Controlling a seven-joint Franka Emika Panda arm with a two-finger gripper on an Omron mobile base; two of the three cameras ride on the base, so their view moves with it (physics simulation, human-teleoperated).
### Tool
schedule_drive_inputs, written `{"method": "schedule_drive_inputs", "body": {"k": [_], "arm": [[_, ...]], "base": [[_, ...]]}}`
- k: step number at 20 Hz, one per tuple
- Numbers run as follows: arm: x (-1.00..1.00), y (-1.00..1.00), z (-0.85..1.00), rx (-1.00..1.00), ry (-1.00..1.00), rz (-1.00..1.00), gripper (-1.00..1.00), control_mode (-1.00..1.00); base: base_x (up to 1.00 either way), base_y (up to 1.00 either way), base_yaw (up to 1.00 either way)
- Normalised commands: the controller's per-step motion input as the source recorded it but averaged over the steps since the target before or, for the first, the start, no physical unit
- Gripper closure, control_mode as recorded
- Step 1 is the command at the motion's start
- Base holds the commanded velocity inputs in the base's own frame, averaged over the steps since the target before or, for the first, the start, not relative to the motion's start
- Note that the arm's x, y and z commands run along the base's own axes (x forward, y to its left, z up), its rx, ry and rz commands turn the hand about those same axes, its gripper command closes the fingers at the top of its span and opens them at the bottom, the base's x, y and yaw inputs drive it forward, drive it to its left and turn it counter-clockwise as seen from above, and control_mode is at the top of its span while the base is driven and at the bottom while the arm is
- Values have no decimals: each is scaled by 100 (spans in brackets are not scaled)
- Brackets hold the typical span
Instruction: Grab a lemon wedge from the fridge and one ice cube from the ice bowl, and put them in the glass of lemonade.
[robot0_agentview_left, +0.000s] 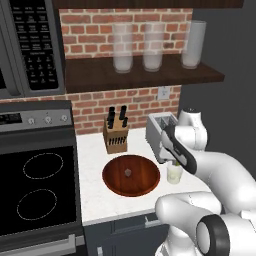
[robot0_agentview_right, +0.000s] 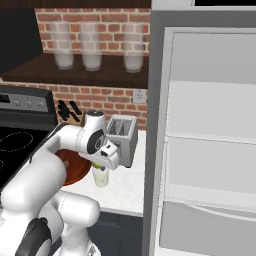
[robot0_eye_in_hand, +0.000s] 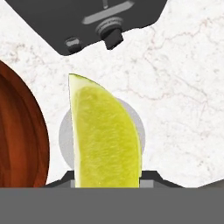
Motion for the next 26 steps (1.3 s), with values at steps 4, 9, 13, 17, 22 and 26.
{"method": "schedule_drive_inputs", "body": {"k": [4,9,13,17,22,26], "arm": [[0,11,-8,0,0,0,100,-100],[0,3,0,0,0,0,100,-100],[0,0,0,0,0,0,100,-100],[0,0,0,0,0,0,100,-100],[0,0,0,0,0,0,-100,-100],[0,0,0,0,0,0,-100,-100]], "base": [[0,0,0],[0,0,0],[0,0,0],[0,0,0],[0,0,0],[0,0,0]]}}
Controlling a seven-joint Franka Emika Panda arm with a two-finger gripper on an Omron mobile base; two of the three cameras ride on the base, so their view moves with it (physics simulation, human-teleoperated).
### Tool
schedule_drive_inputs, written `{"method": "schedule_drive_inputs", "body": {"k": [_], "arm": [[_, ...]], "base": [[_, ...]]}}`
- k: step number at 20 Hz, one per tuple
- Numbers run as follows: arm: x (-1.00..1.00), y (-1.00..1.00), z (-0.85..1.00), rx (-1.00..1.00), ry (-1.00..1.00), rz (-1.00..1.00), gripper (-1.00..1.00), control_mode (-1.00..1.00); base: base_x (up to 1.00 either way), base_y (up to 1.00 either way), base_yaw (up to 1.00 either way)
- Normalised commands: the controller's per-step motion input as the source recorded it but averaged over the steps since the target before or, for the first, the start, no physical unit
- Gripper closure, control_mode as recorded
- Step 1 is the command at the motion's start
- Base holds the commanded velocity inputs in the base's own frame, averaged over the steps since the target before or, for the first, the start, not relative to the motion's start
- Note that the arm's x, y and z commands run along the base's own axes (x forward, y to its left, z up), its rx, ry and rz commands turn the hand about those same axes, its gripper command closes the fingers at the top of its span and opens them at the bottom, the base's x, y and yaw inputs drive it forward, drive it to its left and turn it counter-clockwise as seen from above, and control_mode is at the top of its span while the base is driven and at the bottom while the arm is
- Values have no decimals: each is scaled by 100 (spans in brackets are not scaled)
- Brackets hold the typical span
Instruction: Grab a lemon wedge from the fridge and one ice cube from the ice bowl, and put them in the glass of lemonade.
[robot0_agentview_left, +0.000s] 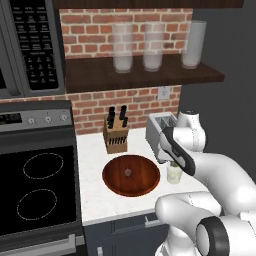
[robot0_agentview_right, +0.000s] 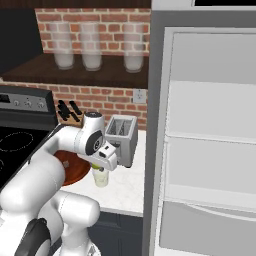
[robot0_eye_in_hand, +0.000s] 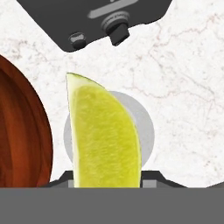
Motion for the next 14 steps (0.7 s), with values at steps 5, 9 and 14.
{"method": "schedule_drive_inputs", "body": {"k": [5,9,14], "arm": [[0,0,0,0,0,0,-100,-100],[0,0,0,0,0,0,-100,-100],[-1,0,0,0,0,0,-100,-100]], "base": [[0,0,0],[0,0,0],[0,0,0]]}}
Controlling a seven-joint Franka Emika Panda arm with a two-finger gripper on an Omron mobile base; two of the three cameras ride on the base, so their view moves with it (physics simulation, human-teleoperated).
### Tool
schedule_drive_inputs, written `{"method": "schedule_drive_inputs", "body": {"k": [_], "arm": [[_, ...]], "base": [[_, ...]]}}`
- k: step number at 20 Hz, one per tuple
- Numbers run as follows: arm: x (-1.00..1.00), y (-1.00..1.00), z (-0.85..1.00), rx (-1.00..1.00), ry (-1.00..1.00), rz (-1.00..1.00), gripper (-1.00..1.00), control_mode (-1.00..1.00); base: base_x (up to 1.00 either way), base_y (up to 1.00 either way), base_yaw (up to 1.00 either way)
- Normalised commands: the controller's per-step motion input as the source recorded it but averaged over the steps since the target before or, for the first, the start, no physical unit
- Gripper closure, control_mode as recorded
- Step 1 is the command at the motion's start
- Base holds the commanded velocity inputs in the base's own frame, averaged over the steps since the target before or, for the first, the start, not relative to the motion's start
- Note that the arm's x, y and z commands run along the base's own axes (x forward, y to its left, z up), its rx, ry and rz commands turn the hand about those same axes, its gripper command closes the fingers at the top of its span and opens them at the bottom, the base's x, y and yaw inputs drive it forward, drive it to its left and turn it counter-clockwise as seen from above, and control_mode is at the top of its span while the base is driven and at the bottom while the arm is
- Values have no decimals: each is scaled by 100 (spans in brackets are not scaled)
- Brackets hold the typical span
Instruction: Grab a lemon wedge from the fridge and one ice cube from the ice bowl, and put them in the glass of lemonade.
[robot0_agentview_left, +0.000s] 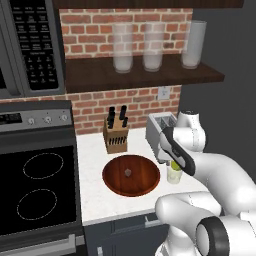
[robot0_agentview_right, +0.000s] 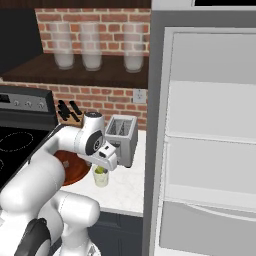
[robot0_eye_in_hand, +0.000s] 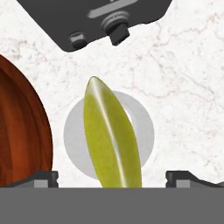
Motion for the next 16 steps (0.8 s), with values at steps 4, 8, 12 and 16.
{"method": "schedule_drive_inputs", "body": {"k": [4,8,12,16], "arm": [[-3,0,1,0,0,0,-100,-100],[-25,-1,22,4,-6,0,-100,-100],[-24,-1,34,6,-12,0,-100,-100],[-22,0,36,6,-13,0,-100,-100]], "base": [[0,0,0],[0,0,0],[0,0,0],[0,0,0]]}}
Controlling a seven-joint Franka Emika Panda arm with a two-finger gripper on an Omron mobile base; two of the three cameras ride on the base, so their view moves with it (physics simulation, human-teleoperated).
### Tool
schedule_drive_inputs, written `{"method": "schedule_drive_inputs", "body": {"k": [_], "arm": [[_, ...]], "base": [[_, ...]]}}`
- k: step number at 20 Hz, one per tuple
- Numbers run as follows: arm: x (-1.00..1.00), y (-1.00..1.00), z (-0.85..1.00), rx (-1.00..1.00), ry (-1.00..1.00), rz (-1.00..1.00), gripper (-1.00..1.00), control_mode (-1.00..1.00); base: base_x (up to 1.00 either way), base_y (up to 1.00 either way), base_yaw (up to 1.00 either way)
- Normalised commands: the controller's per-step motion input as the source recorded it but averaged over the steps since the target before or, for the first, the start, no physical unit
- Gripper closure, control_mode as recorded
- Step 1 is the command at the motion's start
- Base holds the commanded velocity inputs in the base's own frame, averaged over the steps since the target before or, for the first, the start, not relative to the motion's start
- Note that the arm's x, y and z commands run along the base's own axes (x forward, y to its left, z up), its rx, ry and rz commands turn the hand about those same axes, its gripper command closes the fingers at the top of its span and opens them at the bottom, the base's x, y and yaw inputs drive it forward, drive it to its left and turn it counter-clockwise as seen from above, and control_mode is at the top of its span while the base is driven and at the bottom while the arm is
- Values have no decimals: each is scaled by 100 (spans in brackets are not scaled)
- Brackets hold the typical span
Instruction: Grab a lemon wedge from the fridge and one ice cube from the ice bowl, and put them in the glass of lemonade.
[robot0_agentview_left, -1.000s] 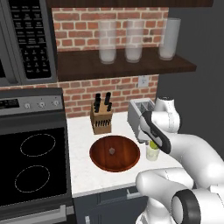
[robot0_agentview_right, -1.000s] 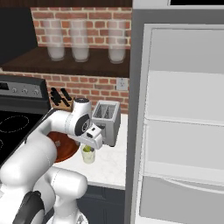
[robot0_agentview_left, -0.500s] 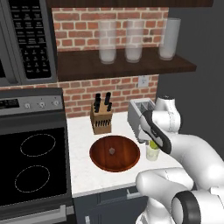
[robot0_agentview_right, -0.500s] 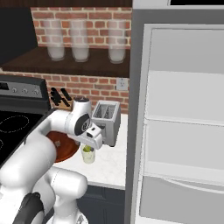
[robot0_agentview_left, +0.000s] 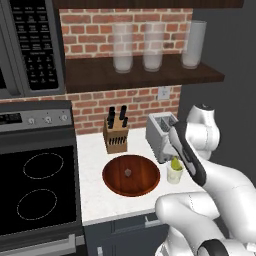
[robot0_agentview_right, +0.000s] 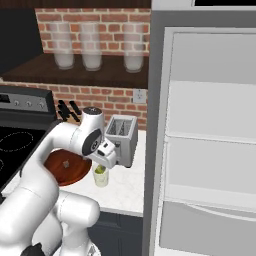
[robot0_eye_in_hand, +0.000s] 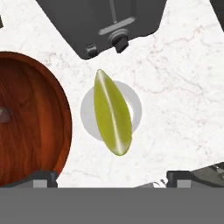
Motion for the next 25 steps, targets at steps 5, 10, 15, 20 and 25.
{"method": "schedule_drive_inputs", "body": {"k": [5,10,15,20,25], "arm": [[-31,0,34,6,-10,0,-100,-100],[-61,0,24,8,-3,0,-100,-100],[-63,17,34,3,0,2,-100,-100],[-15,16,65,6,0,0,-100,-100],[-50,0,95,1,-4,-1,-100,-100]], "base": [[0,0,0],[0,0,0],[0,0,0],[0,0,0],[0,0,0]]}}
